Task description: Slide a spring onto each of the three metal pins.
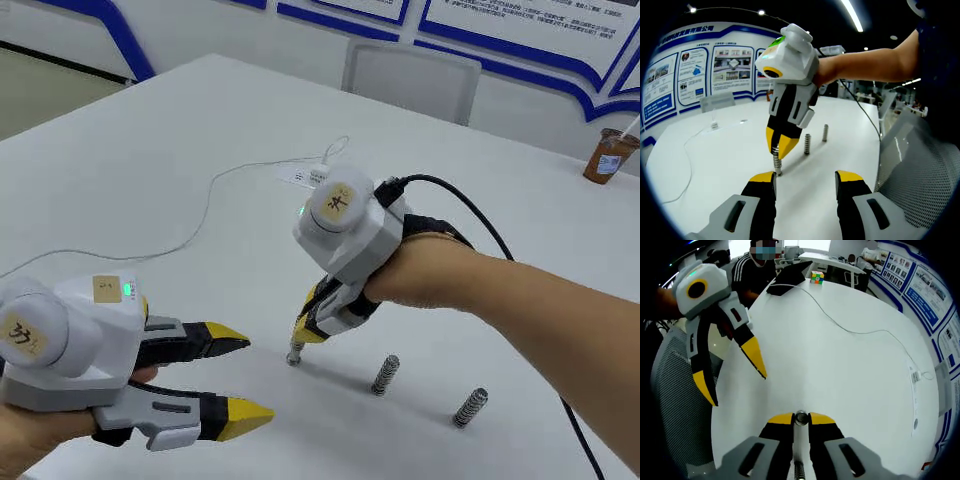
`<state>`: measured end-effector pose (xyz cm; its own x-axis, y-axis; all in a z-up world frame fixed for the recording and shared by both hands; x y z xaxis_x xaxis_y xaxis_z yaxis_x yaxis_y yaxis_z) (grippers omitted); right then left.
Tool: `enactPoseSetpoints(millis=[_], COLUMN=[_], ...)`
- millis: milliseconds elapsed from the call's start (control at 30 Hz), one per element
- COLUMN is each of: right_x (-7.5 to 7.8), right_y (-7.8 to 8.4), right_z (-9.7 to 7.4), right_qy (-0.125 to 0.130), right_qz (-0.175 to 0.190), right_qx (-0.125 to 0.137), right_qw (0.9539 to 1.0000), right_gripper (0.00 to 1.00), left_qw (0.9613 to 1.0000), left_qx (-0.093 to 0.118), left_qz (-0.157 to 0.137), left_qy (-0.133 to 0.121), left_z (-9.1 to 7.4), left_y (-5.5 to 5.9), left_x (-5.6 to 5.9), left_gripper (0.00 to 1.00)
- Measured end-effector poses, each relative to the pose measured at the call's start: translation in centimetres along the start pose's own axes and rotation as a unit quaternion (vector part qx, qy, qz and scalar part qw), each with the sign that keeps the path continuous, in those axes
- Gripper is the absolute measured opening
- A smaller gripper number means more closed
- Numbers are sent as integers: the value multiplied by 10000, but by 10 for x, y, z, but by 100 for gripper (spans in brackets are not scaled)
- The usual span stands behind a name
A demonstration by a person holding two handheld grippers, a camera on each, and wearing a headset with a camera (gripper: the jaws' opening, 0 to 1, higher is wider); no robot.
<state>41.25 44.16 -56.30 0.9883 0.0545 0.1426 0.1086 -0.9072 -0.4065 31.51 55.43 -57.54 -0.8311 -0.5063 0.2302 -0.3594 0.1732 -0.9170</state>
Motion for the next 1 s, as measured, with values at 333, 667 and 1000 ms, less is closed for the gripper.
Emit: enactPoseSetpoints(millis=[333,667,1000], right_x=[-3,-7,-7], right_y=[0,4,3], right_z=[10,21,24], right_qy=[-74,-141,-159], right_qz=[26,53,84], right_qx=[2,-65,-43], right_qw=[10000,9999,9998], right_gripper=[12,12,13], left_qw=[10000,10000,10000], left_qx=[-31,-22,0], left_qz=[-6,-21,-16], left_qy=[1,-30,-61], left_z=[1,0,-2], left_y=[0,1,-1], left_x=[0,-3,-4], left_gripper=[48,48,48])
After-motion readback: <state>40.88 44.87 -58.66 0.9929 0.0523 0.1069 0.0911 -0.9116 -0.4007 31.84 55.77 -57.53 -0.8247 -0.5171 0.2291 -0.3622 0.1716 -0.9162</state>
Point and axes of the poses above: the centre of the closed fingertips' face, and the gripper's own axes: z roughly forward along the fingers, x roughly to its right, y roughly out of its underside, the point moved 8 cm from there along -z, roughly backward along the fingers, and after that the axes turned 10 degrees about -z, right-handed, at the moved point
